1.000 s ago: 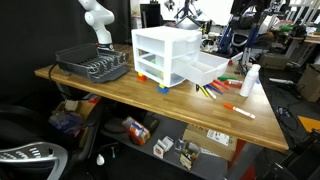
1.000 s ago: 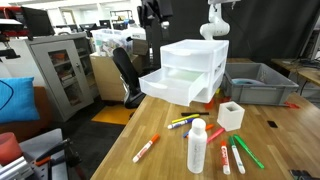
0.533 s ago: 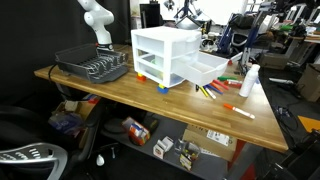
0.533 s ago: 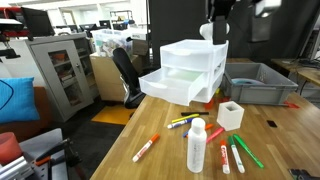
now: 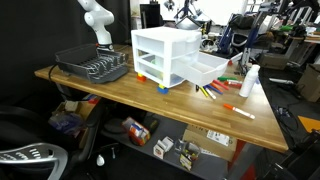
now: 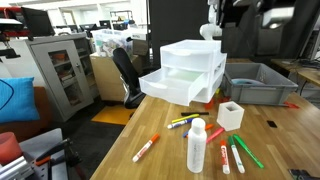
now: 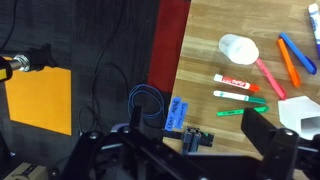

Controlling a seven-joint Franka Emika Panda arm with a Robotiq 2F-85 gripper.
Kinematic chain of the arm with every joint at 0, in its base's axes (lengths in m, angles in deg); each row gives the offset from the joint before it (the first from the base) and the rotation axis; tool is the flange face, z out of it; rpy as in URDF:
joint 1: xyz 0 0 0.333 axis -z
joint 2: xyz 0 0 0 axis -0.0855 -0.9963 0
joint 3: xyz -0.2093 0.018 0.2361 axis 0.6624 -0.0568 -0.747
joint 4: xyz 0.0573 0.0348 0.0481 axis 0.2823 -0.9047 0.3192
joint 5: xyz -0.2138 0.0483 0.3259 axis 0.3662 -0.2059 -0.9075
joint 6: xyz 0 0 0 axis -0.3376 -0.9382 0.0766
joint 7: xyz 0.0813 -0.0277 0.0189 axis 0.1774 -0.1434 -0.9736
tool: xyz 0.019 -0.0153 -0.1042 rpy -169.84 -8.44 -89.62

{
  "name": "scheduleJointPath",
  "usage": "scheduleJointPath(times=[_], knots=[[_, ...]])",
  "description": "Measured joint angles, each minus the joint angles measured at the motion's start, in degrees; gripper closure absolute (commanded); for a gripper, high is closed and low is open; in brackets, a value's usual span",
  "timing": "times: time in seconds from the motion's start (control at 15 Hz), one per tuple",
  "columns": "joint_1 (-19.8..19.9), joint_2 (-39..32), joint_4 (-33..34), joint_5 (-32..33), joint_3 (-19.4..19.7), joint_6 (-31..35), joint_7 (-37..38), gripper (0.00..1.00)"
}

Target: Remove the lid from the spray bottle and put it on the table

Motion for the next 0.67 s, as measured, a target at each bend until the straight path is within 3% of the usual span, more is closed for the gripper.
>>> scheduleJointPath(times=[0.4, 0.67], knots=[[-0.4, -0.5, -0.2, -0.6, -0.2, -0.3, -0.5, 0.0], [-0.6, -3.5, -0.2, -6.3, -0.4, -0.2, -4.8, 0.0]])
